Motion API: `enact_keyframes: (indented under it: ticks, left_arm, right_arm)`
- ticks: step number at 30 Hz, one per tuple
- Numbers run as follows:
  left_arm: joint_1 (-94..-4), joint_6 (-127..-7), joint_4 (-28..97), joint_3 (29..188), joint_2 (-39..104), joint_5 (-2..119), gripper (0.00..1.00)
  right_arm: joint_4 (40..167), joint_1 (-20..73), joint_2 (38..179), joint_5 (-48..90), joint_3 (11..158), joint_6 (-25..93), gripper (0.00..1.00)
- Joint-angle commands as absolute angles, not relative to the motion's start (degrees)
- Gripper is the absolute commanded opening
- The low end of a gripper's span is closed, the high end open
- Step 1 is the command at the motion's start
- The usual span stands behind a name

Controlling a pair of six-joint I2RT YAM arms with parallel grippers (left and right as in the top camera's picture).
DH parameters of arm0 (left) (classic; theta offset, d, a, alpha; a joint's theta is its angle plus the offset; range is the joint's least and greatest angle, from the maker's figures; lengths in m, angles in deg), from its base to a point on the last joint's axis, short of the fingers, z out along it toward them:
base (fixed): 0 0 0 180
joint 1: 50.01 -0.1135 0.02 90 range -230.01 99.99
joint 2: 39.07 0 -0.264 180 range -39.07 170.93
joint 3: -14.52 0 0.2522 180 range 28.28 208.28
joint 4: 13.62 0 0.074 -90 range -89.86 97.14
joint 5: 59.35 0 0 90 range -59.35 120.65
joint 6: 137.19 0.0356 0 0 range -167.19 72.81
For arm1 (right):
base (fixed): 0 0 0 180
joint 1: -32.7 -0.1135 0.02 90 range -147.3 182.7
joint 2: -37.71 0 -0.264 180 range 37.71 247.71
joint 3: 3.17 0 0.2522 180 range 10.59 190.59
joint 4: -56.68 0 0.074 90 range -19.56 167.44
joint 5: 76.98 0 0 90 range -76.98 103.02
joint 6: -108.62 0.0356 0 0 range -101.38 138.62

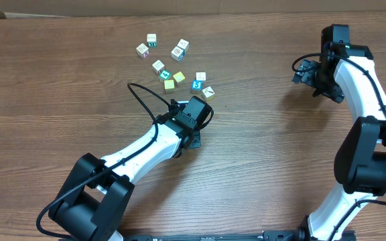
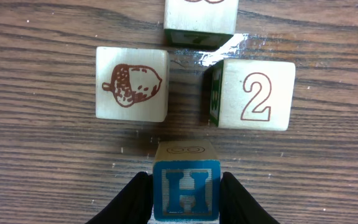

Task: Form a circle
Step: 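Set the blue block on the table and hold it in place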

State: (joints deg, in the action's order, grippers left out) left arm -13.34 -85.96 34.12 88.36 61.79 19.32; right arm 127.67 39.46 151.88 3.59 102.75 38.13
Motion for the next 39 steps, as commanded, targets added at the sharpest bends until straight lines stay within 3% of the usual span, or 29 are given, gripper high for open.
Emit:
enact_keyframes:
  ticks: [1,31,39]
  left_arm:
    - [-13.78,-84.97,33.77,88.38,62.18,19.49,0.29]
    - [-13.82,-83.16,31.34,88.38,63.56,17.18,0.34]
    - [-13.89,-83.18,31.36,88.38,63.56,17.15,0.28]
  right_arm:
    - [127.56,39.53,150.44,2.98,103.98,38.04,1.0]
    - [127.56,39.53,150.44,2.98,103.98,38.04,1.0]
    - [127.56,39.53,150.44,2.98,103.98,38.04,1.0]
